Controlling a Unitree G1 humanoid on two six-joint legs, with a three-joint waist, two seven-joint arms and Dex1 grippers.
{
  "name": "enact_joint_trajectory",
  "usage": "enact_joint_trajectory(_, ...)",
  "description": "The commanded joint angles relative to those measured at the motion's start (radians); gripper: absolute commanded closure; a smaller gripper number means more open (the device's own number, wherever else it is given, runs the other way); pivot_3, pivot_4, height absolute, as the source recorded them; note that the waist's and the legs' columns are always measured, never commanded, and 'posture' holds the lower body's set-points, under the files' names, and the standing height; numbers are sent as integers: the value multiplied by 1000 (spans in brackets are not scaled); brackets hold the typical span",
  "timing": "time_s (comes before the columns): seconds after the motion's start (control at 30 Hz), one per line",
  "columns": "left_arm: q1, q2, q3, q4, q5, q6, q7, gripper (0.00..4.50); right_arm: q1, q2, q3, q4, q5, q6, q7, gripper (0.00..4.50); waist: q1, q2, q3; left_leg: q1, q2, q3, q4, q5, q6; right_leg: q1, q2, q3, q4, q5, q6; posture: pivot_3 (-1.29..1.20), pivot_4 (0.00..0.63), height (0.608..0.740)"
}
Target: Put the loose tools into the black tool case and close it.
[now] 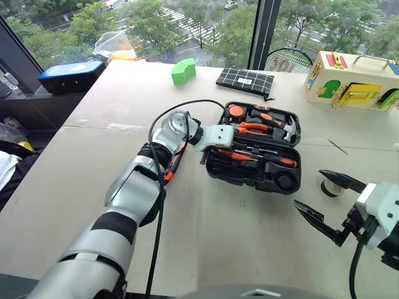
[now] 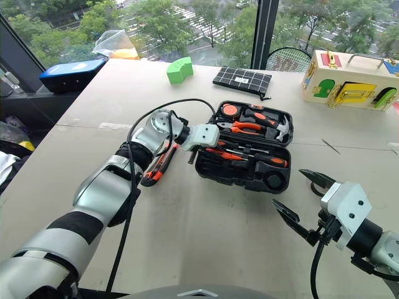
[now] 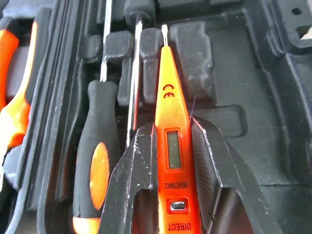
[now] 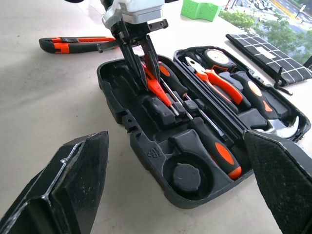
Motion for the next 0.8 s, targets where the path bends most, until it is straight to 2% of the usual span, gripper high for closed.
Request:
enact_joint_trajectory(0.03,-19,-9,2,19,30,-30,-24,4117,-12,-4,-8,-27,0,-13,-11,0,0,0,0,0,0,0,0,0,0,0,0,0,0,0,0,0,150,740)
enact_joint_trajectory(0.2,-27,-19,15,31,41,-23,-21,4117,-25,-11,-2,-18,-1,-8,-9,0,0,0,0,-1,0,-3,0,0,1,0,2,0,0,-1,1,0,150,740)
enact_joint_trajectory(0.23,-31,-21,24,31,38,-29,-11,3099,-29,-13,0,-18,-1,-6,-9,0,0,0,0,-2,0,-4,0,0,1,0,2,0,0,-1,1,0,150,740)
enact_joint_trajectory(0.33,-58,-17,107,18,-37,29,-38,1970,-25,-13,-10,-23,4,-3,-10,0,0,0,0,-2,-1,-4,1,0,1,0,2,0,1,-1,1,0,150,740)
enact_joint_trajectory(0.47,-90,-1,219,-24,-152,273,-120,1970,-11,-6,-17,-27,-2,-8,-13,0,-2,0,0,-7,-1,-5,3,0,1,-5,2,0,3,-1,1,0,150,740)
enact_joint_trajectory(0.5,-88,2,239,-41,-168,322,-115,2598,-10,-5,-15,-26,-3,-9,-16,0,-2,0,0,-8,-1,-5,3,0,1,-6,2,0,5,-1,1,0,150,740)
enact_joint_trajectory(0.57,-61,4,264,-91,-187,407,-94,3312,-17,-2,-2,-25,-9,-10,-25,0,-2,1,0,-7,-1,-6,4,0,1,-6,2,-1,5,-1,2,0,150,740)
enact_joint_trajectory(0.63,-20,-6,285,-152,-200,490,-38,4326,-27,0,17,-22,-17,-9,-35,0,-1,1,0,-7,-1,-6,4,0,1,-6,2,0,6,-1,2,0,150,740)
enact_joint_trajectory(0.67,8,-14,287,-195,-202,514,-10,4480,-33,0,26,-20,-21,-9,-38,0,-1,1,-1,-7,-1,-7,4,0,1,-6,2,-1,6,-1,2,0,150,740)
enact_joint_trajectory(0.8,117,-48,272,-329,-168,558,147,4480,-49,-1,45,-13,-27,-9,-43,0,0,2,-1,-7,-2,-8,4,0,0,-5,2,-1,7,-1,2,0,150,740)
